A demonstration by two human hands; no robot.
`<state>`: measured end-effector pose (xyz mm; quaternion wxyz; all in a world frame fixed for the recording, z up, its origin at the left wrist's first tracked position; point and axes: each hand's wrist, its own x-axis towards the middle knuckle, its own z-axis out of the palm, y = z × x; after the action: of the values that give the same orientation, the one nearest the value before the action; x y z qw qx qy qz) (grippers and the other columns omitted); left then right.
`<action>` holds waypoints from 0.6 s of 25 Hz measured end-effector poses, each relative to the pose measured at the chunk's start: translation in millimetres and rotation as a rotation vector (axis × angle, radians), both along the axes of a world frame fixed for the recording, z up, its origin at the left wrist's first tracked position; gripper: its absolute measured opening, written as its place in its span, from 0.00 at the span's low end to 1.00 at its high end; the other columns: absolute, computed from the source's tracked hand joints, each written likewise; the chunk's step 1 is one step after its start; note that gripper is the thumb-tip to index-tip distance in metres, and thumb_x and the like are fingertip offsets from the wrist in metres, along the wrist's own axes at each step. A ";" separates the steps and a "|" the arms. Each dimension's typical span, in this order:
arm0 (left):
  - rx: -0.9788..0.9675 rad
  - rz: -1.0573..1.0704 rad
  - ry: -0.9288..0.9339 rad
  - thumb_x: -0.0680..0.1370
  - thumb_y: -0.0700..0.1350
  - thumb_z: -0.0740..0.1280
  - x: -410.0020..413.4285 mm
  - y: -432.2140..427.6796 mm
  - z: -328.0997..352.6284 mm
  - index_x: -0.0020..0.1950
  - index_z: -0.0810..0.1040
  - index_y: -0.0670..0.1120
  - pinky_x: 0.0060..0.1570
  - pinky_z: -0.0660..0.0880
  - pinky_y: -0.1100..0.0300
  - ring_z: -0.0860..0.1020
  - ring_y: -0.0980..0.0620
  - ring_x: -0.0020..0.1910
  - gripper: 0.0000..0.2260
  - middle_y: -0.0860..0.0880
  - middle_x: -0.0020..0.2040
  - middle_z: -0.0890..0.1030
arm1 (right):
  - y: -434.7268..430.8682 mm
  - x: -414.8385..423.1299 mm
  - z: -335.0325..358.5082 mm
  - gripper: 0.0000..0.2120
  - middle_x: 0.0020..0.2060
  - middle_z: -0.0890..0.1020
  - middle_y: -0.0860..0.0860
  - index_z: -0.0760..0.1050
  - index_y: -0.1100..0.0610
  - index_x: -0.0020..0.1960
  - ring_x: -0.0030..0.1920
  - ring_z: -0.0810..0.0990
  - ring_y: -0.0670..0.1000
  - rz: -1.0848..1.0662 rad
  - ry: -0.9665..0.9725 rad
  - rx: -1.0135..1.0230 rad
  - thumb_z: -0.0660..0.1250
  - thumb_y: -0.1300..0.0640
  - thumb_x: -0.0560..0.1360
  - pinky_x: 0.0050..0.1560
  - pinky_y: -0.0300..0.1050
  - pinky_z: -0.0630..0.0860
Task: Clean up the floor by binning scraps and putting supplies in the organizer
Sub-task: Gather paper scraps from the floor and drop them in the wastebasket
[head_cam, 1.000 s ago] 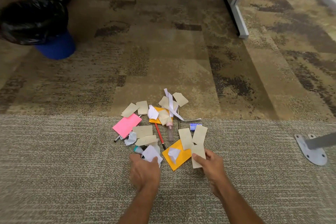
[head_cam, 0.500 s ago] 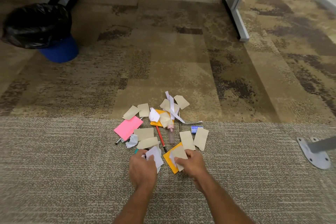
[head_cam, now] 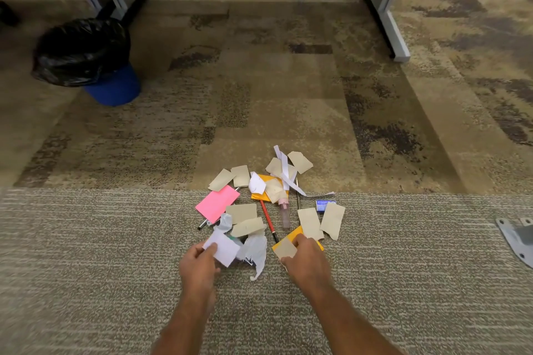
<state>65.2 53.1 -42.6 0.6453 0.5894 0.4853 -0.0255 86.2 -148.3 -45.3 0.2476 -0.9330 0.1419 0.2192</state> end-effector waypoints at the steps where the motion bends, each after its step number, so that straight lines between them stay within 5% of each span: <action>1: 0.001 -0.054 -0.003 0.79 0.38 0.67 -0.6 -1.4 1.0 0.48 0.79 0.46 0.40 0.77 0.53 0.81 0.45 0.47 0.04 0.45 0.49 0.83 | 0.3 -0.6 -0.5 0.19 0.57 0.78 0.52 0.73 0.54 0.61 0.58 0.79 0.56 0.010 0.011 -0.016 0.71 0.50 0.74 0.53 0.52 0.79; 5: 0.069 -0.321 -0.058 0.77 0.38 0.71 2.0 -21.6 2.2 0.47 0.83 0.43 0.36 0.78 0.50 0.83 0.41 0.46 0.02 0.41 0.48 0.85 | 2.0 -3.0 -0.8 0.20 0.60 0.73 0.53 0.70 0.53 0.63 0.59 0.78 0.56 -0.006 -0.008 -0.056 0.71 0.50 0.75 0.53 0.51 0.77; 9: 0.261 -0.592 -0.090 0.74 0.42 0.75 11.6 -41.4 4.9 0.45 0.83 0.41 0.48 0.79 0.42 0.81 0.38 0.48 0.05 0.39 0.47 0.83 | -1.5 -5.0 -3.5 0.19 0.59 0.74 0.53 0.73 0.54 0.64 0.59 0.78 0.56 0.024 0.001 -0.071 0.69 0.49 0.76 0.53 0.49 0.76; 12: 0.618 -0.739 -0.060 0.71 0.45 0.76 16.8 -47.8 2.6 0.47 0.84 0.44 0.56 0.76 0.48 0.78 0.45 0.55 0.07 0.46 0.54 0.83 | -3.4 -8.7 1.2 0.08 0.49 0.80 0.52 0.77 0.52 0.49 0.50 0.81 0.55 0.009 0.000 -0.001 0.71 0.51 0.74 0.45 0.46 0.75; 15: 0.754 -0.845 0.021 0.72 0.48 0.75 16.8 -55.6 0.6 0.48 0.84 0.49 0.63 0.69 0.49 0.76 0.47 0.61 0.07 0.50 0.57 0.82 | -16.8 -8.2 0.0 0.14 0.30 0.75 0.48 0.69 0.53 0.32 0.33 0.75 0.52 -0.127 0.005 0.203 0.74 0.54 0.69 0.33 0.45 0.67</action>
<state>82.0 -2.5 -42.0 0.3191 0.9219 0.1889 -0.1124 78.0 -165.1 -45.3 0.3539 -0.8917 0.1782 0.2187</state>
